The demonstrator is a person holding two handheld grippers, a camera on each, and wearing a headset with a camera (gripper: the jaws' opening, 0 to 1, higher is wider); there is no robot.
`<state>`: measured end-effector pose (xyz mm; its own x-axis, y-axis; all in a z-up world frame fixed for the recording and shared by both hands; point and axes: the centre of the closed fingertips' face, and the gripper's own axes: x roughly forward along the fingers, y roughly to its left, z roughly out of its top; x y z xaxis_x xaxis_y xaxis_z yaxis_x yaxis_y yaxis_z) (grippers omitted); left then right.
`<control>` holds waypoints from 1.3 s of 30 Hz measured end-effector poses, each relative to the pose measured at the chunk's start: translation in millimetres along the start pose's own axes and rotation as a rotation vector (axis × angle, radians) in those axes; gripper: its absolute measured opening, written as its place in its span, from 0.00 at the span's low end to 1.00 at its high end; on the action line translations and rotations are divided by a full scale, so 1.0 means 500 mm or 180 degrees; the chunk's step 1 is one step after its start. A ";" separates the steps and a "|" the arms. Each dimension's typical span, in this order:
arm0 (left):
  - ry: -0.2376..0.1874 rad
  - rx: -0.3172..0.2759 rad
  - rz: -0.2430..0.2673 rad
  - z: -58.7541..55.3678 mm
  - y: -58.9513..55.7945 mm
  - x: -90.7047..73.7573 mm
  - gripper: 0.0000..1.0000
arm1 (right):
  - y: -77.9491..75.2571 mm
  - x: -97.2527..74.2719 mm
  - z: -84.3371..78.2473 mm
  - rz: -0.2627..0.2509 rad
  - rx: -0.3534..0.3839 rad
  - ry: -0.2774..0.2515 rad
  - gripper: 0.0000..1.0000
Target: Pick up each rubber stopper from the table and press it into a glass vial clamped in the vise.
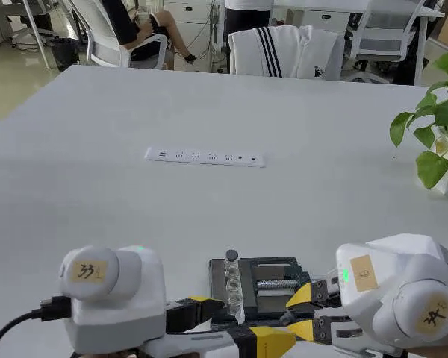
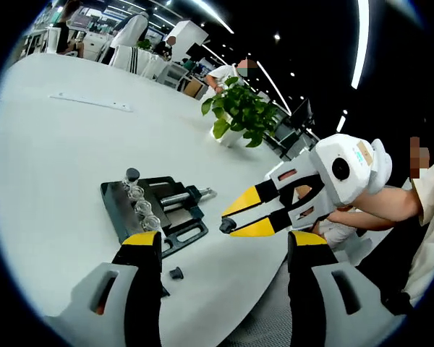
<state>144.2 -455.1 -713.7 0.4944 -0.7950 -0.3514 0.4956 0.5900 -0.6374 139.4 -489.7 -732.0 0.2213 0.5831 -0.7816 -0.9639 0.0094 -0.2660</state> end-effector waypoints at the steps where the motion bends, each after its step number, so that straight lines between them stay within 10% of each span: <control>1: 0.0001 -0.0090 -0.0008 0.000 0.003 0.001 0.67 | -0.001 0.000 0.001 -0.0015 -0.0021 -0.0010 0.06; 17: -0.0052 -0.1005 -0.0070 -0.010 0.008 0.011 0.33 | 0.000 0.008 0.051 -0.0140 -0.0264 -0.0115 0.06; 39: -0.0152 -0.1394 -0.0195 -0.009 -0.011 0.008 0.10 | 0.013 0.006 0.080 -0.0157 -0.0441 -0.0155 0.06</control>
<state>140.3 -462.2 -714.9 0.5111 -0.8132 -0.2784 0.1809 0.4184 -0.8900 127.9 -455.4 -713.5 0.2571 0.6235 -0.7383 -0.9217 -0.0713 -0.3812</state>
